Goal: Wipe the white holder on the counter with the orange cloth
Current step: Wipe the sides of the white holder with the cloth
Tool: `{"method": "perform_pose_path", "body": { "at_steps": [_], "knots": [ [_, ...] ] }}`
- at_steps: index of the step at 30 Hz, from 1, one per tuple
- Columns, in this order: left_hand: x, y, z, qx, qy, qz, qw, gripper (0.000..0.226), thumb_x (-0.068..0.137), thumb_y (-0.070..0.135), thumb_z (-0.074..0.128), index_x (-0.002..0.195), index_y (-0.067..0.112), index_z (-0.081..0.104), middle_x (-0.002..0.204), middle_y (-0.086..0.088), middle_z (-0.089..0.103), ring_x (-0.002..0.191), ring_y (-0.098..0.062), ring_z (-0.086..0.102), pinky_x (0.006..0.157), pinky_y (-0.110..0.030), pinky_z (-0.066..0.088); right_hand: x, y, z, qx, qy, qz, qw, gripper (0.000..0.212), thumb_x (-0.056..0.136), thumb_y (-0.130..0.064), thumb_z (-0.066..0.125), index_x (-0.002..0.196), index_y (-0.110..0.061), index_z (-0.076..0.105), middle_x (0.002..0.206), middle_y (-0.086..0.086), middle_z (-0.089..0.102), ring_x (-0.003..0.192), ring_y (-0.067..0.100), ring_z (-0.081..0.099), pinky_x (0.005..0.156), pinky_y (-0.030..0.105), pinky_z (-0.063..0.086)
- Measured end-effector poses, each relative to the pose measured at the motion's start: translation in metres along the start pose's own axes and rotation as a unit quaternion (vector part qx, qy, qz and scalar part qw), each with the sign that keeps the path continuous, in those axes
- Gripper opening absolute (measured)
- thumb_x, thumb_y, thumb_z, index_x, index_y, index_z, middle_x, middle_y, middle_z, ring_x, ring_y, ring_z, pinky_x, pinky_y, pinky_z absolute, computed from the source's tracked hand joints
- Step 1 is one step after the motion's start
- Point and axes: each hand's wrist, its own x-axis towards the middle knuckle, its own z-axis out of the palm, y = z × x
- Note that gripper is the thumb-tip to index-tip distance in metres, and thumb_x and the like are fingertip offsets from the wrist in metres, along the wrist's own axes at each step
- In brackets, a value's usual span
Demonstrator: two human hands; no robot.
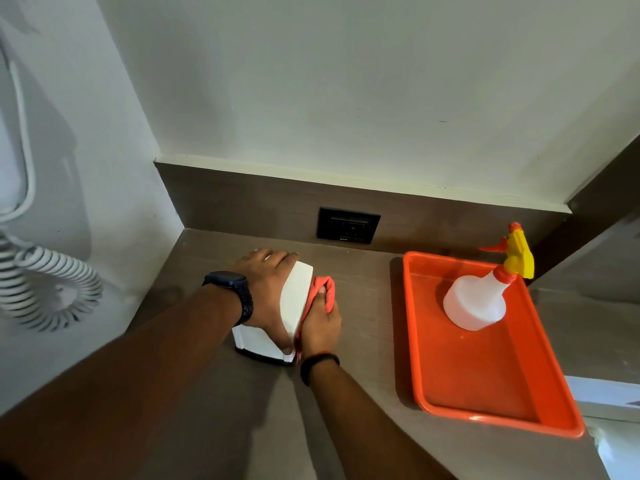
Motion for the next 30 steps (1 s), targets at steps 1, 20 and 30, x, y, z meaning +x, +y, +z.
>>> {"method": "perform_pose_path", "body": {
  "at_steps": [1, 20, 30],
  "knots": [
    [-0.001, 0.001, -0.001, -0.005, -0.003, 0.0, 1.0, 0.148, 0.012, 0.09, 0.058, 0.137, 0.025, 0.013, 0.145, 0.001, 0.035, 0.127, -0.024, 0.033, 0.107, -0.046, 0.034, -0.007, 0.009, -0.001, -0.005, 0.008, 0.008, 1.0, 0.043, 0.091, -0.056, 0.039, 0.116, -0.031, 0.063, 0.12, 0.004, 0.069, 0.109, 0.025, 0.063, 0.102, 0.048, 0.049],
    [0.001, -0.004, 0.0, -0.018, -0.024, -0.001, 1.0, 0.153, 0.014, 0.095, 0.055, 0.142, 0.027, 0.007, 0.149, 0.0, 0.029, 0.134, -0.026, 0.026, 0.11, -0.049, 0.029, -0.032, -0.013, -0.006, 0.018, -0.023, -0.071, 0.997, 0.044, 0.08, -0.064, 0.045, 0.114, -0.041, 0.06, 0.121, -0.005, 0.067, 0.114, 0.017, 0.061, 0.103, 0.044, 0.049],
    [0.001, -0.004, 0.005, -0.009, -0.003, -0.011, 1.0, 0.151, 0.008, 0.095, 0.054, 0.136, 0.028, 0.01, 0.147, 0.002, 0.032, 0.13, -0.024, 0.03, 0.107, -0.048, 0.034, -0.011, -0.023, -0.016, 0.03, -0.021, 0.012, 0.999, 0.038, 0.096, -0.04, 0.047, 0.124, -0.02, 0.064, 0.121, 0.007, 0.07, 0.109, 0.023, 0.065, 0.093, 0.036, 0.052]
  ]
}}
